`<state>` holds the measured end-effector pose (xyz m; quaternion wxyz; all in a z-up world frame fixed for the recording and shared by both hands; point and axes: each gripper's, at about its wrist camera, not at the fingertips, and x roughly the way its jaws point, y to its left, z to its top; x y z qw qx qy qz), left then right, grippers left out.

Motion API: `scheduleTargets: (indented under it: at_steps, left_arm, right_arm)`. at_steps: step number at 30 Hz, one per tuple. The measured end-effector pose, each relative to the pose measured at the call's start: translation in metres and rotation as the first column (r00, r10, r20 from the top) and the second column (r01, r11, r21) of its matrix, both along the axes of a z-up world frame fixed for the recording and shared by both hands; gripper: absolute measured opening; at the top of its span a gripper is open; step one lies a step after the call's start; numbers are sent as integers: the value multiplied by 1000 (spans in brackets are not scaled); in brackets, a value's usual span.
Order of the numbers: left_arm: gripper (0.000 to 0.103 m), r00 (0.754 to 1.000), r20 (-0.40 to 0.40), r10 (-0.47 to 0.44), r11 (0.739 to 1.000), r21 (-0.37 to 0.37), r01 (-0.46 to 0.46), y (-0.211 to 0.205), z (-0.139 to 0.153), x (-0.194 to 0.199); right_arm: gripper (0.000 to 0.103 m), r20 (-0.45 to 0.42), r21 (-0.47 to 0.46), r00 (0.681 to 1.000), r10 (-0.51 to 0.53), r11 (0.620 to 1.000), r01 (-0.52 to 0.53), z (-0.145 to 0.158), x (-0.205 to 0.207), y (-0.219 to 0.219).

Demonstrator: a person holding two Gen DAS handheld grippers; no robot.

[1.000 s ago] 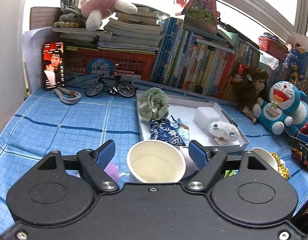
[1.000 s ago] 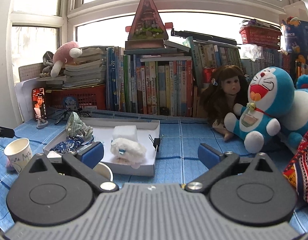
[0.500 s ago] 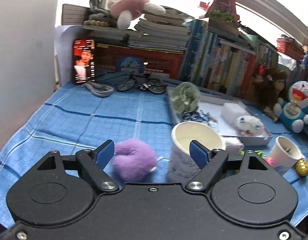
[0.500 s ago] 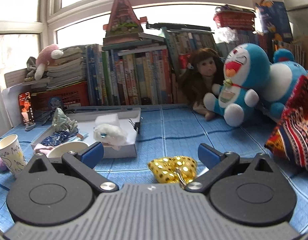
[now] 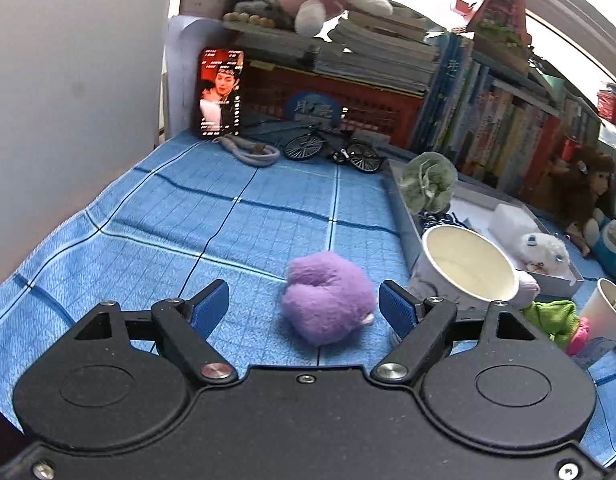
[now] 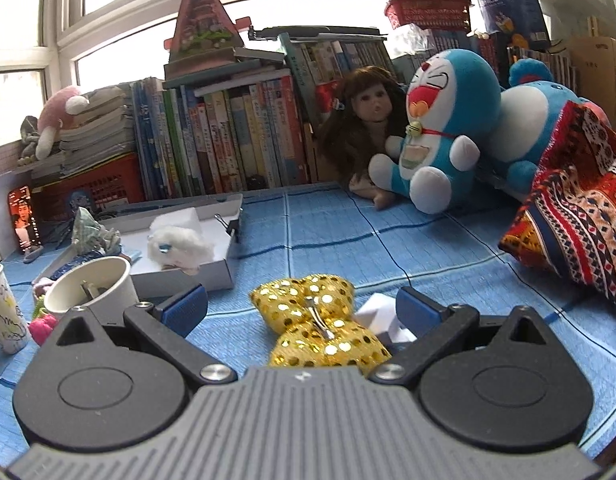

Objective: Organize soft objects
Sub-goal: 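Move the left gripper to the purple plush while the right gripper approaches the gold sequin bow, then grasp the purple plush with the left gripper while the right gripper grasps the gold sequin bow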

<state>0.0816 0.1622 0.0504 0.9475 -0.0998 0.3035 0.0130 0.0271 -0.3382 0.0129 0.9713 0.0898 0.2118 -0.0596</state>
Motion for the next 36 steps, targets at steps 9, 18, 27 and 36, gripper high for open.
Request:
scheduleTargets:
  at_steps: [9, 18, 27, 36]
  left_arm:
    - [78, 998, -40, 46, 998, -51, -48, 6, -15, 9]
    - [74, 995, -73, 73, 984, -159, -84, 14, -22, 23]
    - [67, 990, -113, 83, 970, -220, -106, 13, -30, 42]
    - [62, 986, -134, 101, 927, -347, -142, 22, -40, 55]
  right_arm:
    - [103, -31, -22, 999, -31, 999, 30, -12, 2, -1]
    - [103, -57, -56, 997, -44, 998, 41, -22, 6, 3]
    - [103, -72, -114, 996, -47, 993, 38, -29, 10, 11]
    - [103, -82, -215, 996, -24, 977, 5, -35, 12, 24]
